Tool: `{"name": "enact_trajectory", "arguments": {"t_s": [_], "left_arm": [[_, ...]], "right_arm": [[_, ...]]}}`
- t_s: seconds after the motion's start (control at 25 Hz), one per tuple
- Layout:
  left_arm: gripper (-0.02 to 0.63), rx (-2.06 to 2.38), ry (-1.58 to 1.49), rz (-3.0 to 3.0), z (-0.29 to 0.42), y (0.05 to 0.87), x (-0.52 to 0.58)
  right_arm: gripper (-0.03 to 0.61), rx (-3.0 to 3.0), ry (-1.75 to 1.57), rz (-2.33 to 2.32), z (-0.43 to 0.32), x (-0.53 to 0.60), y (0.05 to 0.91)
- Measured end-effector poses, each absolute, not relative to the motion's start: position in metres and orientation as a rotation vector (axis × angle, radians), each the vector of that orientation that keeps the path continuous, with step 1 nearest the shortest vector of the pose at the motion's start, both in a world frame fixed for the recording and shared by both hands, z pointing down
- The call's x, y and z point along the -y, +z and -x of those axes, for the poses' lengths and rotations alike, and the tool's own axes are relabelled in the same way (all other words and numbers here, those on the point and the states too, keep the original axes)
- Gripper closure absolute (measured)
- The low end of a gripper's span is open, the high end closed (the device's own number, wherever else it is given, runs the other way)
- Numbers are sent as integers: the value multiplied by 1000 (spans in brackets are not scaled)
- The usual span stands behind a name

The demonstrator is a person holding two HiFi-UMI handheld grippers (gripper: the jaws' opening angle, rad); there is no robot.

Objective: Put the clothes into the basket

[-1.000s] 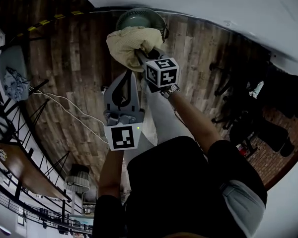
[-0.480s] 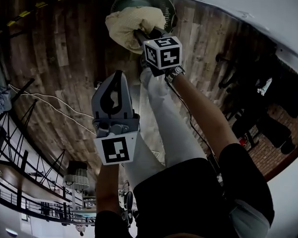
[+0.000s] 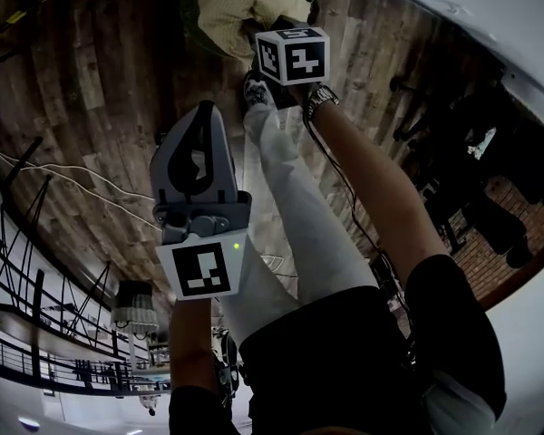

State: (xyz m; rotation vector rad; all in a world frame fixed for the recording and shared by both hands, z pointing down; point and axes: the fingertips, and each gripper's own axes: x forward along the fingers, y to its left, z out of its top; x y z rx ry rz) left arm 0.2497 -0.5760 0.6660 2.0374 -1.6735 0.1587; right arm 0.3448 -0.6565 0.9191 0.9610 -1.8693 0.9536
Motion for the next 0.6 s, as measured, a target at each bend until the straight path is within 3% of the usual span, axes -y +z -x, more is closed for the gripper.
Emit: {"name": "enact_trajectory", "arguments": {"t_s": [0.16, 0.28, 0.36, 0.6], "left_arm": [[600, 1677, 165, -2037, -248, 669, 580], [600, 1683, 173, -2027, -247, 673, 580], [600, 1687, 166, -2019, -249, 673, 580], [600, 1675, 161, -2029, -253, 671, 575]], "right_arm": [[452, 1865, 953, -941, -350, 656, 924], [342, 1867, 962, -928, -351, 654, 928], [304, 1887, 965, -930, -352, 654, 926], [304, 1892, 965, -936, -355, 642, 920]]}}
